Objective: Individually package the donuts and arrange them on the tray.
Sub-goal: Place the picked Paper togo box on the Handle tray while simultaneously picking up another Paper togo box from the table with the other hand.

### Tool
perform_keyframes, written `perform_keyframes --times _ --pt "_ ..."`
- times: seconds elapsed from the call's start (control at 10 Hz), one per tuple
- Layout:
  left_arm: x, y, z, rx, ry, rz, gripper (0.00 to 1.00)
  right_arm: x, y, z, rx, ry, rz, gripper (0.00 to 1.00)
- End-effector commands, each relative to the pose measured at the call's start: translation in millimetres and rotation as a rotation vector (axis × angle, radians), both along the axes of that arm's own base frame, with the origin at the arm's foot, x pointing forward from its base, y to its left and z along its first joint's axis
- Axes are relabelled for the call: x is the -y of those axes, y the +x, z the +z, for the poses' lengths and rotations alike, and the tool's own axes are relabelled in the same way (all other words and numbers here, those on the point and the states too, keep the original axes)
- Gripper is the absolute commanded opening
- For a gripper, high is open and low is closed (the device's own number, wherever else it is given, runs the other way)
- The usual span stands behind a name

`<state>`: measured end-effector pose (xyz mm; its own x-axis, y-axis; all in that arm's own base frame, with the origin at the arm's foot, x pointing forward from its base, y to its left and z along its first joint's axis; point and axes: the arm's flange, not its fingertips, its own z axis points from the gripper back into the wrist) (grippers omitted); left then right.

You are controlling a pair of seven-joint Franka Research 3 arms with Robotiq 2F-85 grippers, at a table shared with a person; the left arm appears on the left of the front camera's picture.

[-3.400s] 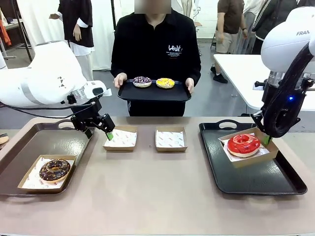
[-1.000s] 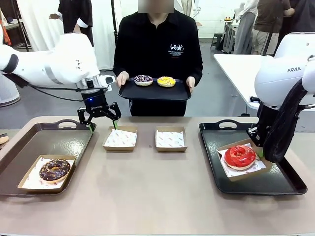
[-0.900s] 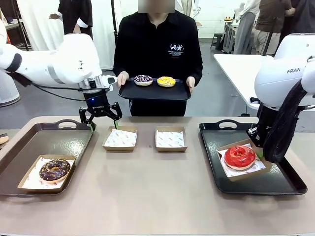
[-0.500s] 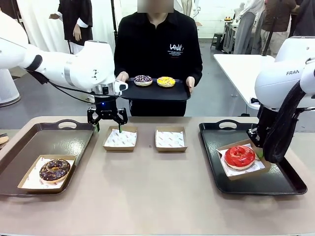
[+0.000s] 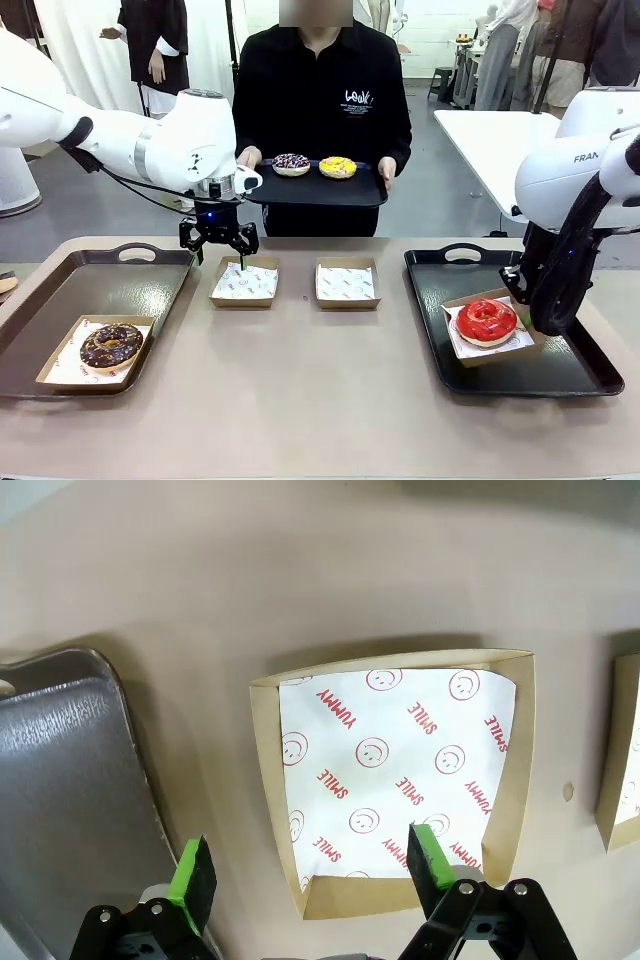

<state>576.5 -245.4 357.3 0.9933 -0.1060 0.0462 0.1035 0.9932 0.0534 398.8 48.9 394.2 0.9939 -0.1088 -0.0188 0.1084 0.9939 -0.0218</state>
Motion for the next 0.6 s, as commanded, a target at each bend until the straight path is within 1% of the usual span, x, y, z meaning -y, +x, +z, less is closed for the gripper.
perform_keyframes --times 0.0,0.2,0.4,0.5 --pt "-6.9 -7.1 -6.1 0.043 0.012 -0.029 1.0 -9.0 3.4 -11.9 -0.007 -0.006 -0.034 0.01" --pt "-9.8 -9.7 -11.5 0.06 0.014 -0.042 1.0 -12.7 5.5 -16.6 -0.022 -0.007 -0.038 0.01" --pt "-11.5 -11.8 -12.8 0.059 0.002 -0.047 1.0 -16.9 4.1 -19.3 -0.016 -0.009 -0.019 0.01" --pt "-11.2 -12.4 -13.3 0.056 0.001 -0.048 1.0 -18.6 3.1 -18.9 -0.002 -0.005 0.0 0.01"
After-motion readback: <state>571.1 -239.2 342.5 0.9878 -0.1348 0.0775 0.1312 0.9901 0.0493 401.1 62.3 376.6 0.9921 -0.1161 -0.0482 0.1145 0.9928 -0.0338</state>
